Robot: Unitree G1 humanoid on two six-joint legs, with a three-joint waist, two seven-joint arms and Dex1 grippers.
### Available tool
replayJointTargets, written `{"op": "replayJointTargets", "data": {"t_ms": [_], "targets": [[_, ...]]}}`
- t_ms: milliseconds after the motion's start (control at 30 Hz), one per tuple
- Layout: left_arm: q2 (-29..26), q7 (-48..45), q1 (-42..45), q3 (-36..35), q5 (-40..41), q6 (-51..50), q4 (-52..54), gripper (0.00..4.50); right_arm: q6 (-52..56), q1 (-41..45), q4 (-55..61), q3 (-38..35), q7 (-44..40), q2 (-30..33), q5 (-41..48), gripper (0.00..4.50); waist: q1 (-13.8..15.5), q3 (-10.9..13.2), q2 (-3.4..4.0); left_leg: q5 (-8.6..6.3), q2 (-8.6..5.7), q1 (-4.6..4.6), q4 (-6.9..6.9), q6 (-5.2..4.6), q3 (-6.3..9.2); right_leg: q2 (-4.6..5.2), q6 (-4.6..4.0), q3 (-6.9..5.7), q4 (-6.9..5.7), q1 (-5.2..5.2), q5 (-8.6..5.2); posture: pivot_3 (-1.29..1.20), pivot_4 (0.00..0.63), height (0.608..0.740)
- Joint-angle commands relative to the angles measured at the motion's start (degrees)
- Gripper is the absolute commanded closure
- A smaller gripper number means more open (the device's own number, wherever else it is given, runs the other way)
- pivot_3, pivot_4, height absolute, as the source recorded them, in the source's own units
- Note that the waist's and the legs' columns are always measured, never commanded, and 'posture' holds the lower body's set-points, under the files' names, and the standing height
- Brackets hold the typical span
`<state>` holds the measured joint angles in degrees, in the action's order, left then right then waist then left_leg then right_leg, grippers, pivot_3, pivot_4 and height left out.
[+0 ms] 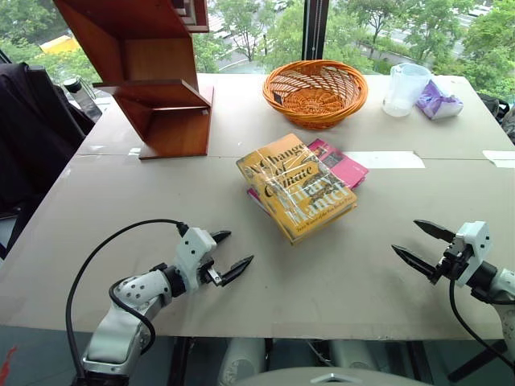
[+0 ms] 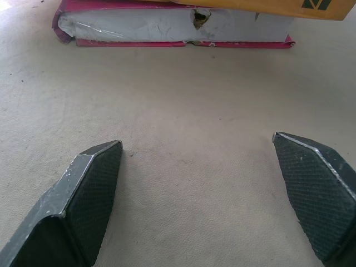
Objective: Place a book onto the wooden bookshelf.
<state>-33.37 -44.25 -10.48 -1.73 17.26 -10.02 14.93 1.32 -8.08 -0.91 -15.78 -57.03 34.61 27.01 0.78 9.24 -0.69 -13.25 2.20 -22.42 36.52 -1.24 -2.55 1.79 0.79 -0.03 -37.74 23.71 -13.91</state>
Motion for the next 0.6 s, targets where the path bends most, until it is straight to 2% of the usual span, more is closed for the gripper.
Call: {"op": "replayJointTargets", "data": {"t_ms": [33, 600], "targets": [[0.1, 0.0, -0.7, -0.7, 0.7, -0.1, 1.6, 0.04, -0.6, 0.5, 1.6, -1.1, -0.4, 1.0, 0.4, 0.00, 0.0, 0.0, 0.00, 0.00, 0.00, 0.00, 0.00, 0.00, 0.00, 0.00, 0.00, 0.00, 0.00, 0.00, 0.00, 0.00, 0.150, 0.739], [-0.4, -1.3, -0.8, -1.7, 1.6, 1.1, 1.5, 0.04, 1.4, 2.0, 0.9, -0.9, 3.6, 0.6, -1.0, 0.00, -0.1, 0.1, -0.13, 0.00, 0.01, -0.04, 0.00, 0.00, -0.02, 0.00, 0.00, 0.01, 0.01, 0.04, 0.00, 0.00, 0.150, 0.739]]}}
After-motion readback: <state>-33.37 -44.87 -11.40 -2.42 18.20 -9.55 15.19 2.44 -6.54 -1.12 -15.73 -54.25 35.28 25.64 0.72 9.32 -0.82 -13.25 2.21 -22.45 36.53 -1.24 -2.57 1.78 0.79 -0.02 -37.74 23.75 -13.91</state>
